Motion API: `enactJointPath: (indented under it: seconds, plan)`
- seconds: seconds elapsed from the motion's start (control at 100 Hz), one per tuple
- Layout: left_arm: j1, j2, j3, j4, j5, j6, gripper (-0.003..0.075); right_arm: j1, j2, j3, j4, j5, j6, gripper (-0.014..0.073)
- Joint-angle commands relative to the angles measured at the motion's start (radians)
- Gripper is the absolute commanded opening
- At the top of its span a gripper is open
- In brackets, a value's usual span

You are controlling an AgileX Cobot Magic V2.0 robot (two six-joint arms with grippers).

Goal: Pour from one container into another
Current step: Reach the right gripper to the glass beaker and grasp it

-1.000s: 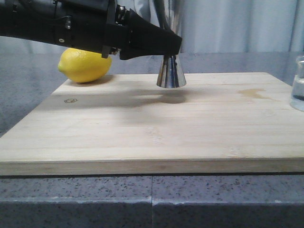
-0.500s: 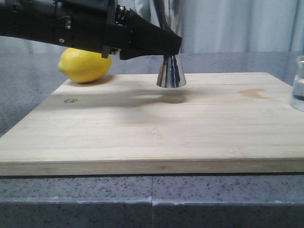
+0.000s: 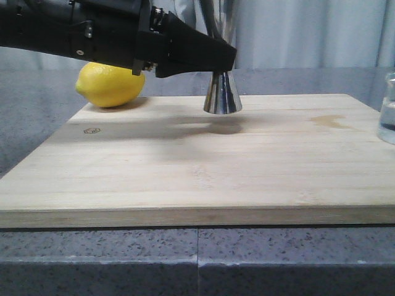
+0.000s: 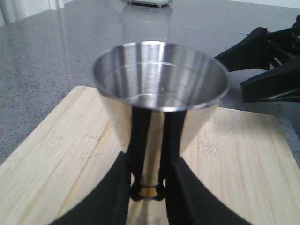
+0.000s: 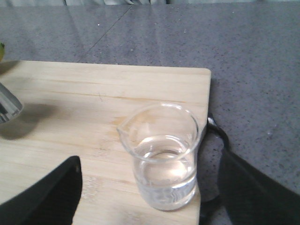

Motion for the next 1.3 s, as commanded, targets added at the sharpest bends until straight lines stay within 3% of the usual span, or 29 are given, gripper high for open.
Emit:
enactJointPath:
  seconds: [0.0, 0.26, 0.53, 0.79, 1.05, 1.29]
  plan:
    - [-0.001, -0.039, -0.028, -0.075, 0.061, -0.001, 0.0020, 0.015, 0.035, -0.027, -0.002, -0.122, -0.006, 0.0541]
    - [-0.001, -0.039, -0.028, -0.075, 0.061, -0.001, 0.0020, 0.021, 0.182, -0.027, -0.002, -0.291, -0.003, 0.0541]
    - [-0.001, -0.039, -0.028, -0.075, 0.061, -0.001, 0.0020, 0.021, 0.331, -0.027, -0.129, -0.448, 0.167, 0.0541]
    - [-0.001, -0.039, -0.028, -0.075, 0.061, -0.001, 0.0020, 0.021, 0.451, -0.031, -0.170, -0.574, 0.248, 0.0536]
    - [-0.001, -0.039, -0.028, -0.075, 0.061, -0.001, 0.0020, 0.021, 0.456, -0.031, -0.194, -0.585, 0.254, 0.0328]
    - [-0.001, -0.039, -0.028, -0.075, 0.061, -0.001, 0.0020, 0.021, 0.456, -0.031, -0.205, -0.585, 0.254, 0.0283]
